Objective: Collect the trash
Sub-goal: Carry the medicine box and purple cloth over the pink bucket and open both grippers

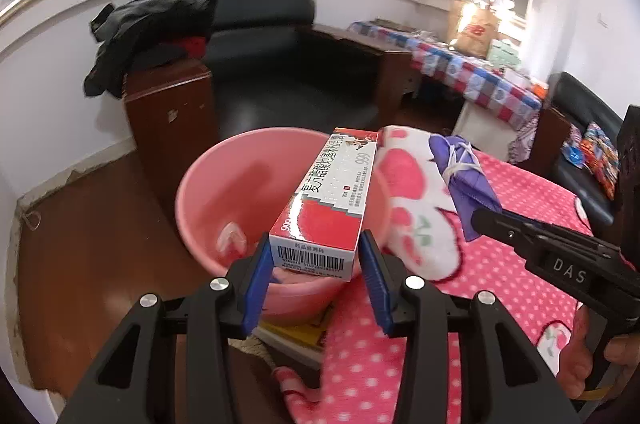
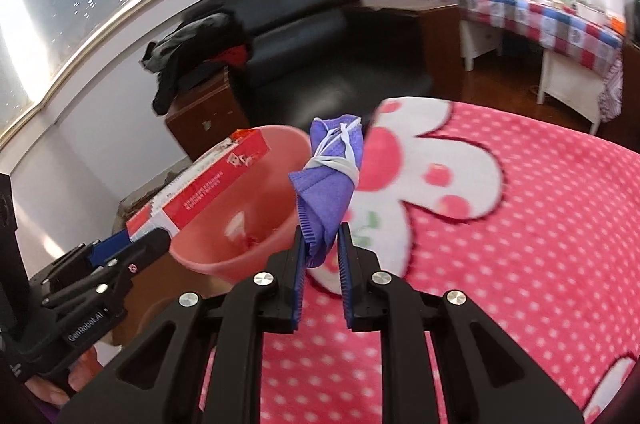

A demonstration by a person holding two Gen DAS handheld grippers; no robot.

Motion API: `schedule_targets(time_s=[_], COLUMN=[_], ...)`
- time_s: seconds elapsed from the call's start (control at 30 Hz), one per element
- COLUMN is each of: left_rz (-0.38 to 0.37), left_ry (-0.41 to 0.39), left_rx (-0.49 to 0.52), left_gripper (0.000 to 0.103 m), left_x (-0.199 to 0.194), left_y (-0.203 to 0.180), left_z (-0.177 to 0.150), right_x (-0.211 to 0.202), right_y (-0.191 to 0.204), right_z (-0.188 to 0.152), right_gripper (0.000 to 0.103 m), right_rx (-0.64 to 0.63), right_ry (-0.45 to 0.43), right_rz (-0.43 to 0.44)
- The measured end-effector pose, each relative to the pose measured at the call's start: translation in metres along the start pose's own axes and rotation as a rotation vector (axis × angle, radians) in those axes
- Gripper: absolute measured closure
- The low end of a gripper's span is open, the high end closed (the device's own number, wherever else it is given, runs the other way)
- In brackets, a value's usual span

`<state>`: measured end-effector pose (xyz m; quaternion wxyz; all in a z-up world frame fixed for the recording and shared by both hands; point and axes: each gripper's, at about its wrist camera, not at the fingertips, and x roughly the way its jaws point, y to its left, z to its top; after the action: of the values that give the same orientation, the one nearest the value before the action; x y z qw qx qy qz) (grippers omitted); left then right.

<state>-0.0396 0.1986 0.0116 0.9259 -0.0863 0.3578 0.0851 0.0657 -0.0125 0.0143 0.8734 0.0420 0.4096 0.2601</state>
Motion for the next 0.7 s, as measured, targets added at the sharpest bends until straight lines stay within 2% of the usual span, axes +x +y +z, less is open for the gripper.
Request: schedule_targets(time_s=[0.33, 0.7], left_rz=[0.056, 0.102], left_ry=[0.096, 0.153], left_rx=[-0.043, -0.023], left_gripper=[0.060, 0.060], left_x=[0.030, 0.056], left_y=[0.030, 0.032], left_z=[0.008, 0.017], right_x=[0.051, 0.103], right_y=[0.043, 0.052], right_z=[0.021, 0.023], right_gripper=[0.087, 0.087], right_rx=[-0.054, -0.068], right_ry=[0.128, 0.265], right_rz=[0.070, 0.033])
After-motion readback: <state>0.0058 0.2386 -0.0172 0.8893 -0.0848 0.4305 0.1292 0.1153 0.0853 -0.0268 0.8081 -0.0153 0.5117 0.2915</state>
